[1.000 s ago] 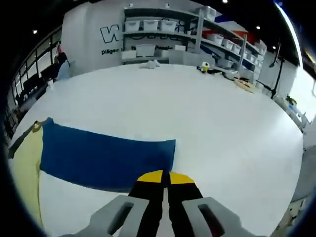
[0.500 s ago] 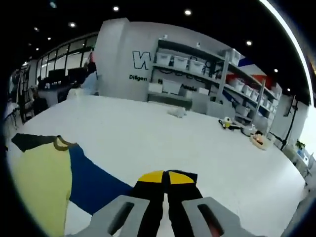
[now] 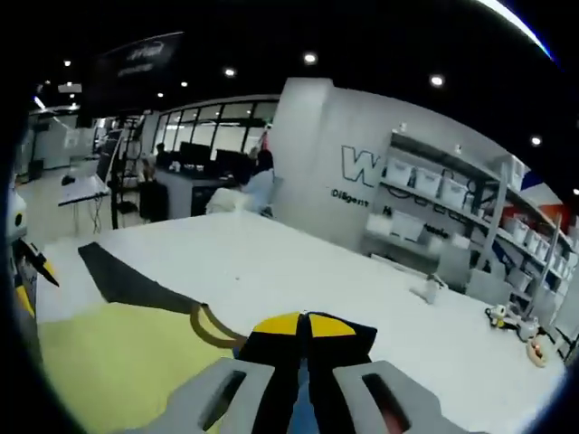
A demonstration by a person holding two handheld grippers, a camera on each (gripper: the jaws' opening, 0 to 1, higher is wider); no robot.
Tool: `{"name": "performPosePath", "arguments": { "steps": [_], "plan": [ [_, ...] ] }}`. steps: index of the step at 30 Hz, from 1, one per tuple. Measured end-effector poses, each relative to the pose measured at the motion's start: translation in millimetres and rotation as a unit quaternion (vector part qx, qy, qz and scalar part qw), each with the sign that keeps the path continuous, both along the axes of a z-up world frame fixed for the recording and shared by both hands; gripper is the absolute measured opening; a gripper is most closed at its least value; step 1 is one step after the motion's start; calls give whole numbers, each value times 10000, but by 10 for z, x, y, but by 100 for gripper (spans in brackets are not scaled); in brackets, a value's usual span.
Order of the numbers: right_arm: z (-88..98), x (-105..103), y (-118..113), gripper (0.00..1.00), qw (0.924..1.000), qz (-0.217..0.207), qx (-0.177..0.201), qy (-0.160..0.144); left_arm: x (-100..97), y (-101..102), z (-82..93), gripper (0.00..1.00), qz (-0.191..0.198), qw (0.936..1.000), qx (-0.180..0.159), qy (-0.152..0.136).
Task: Fold the garment on the visible template until the final outline fits inside the template.
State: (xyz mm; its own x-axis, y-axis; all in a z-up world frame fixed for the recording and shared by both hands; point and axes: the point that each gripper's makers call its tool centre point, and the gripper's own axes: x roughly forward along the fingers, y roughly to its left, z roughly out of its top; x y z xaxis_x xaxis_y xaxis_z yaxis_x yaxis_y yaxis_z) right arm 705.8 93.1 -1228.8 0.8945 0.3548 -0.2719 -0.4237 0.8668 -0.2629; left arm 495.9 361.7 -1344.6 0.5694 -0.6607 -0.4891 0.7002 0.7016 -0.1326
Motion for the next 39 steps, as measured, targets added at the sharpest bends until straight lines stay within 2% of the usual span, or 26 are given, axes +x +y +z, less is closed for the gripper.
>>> {"name": "performPosePath", "arguments": {
  "steps": [2, 7, 11, 12, 13, 16, 20, 27, 36, 39],
  "plan": [
    [-88, -10, 256, 0, 9996, 273, -59, 83, -11, 41, -3, 61, 39, 10000, 2, -5],
    [-445, -69, 902, 0, 9949, 907, -168, 408, -41, 115, -34, 61, 133, 9999, 14, 36],
    [-721, -129, 1214, 0, 9904, 1181, -280, 666, -54, 137, -61, 61, 172, 9998, 29, 84],
    [-845, -171, 1358, 0, 9879, 1301, -266, 800, -54, 143, -66, 61, 183, 9998, 30, 92],
    [-873, -183, 1392, 0, 9872, 1340, -317, 805, -53, 146, -68, 61, 188, 9998, 31, 95],
    [-1121, -263, 1626, 0, 9810, 1579, -449, 1030, -48, 167, -78, 61, 219, 9997, 41, 120],
    [-1302, -347, 1832, 0, 9753, 1769, -493, 1227, -34, 211, -97, 61, 279, 9995, 57, 152],
    [-1449, -458, 2219, 0, 9669, 2088, -442, 1396, -37, 258, -138, 61, 357, 9991, 73, 221],
    [-1615, -591, 2406, 0, 9580, 2331, -518, 1587, -37, 309, -166, 60, 424, 9987, 70, 257],
    [-1724, -707, 2474, 0, 9504, 2535, -637, 1689, -37, 322, -173, 60, 439, 9987, 75, 260]
  ]
}}
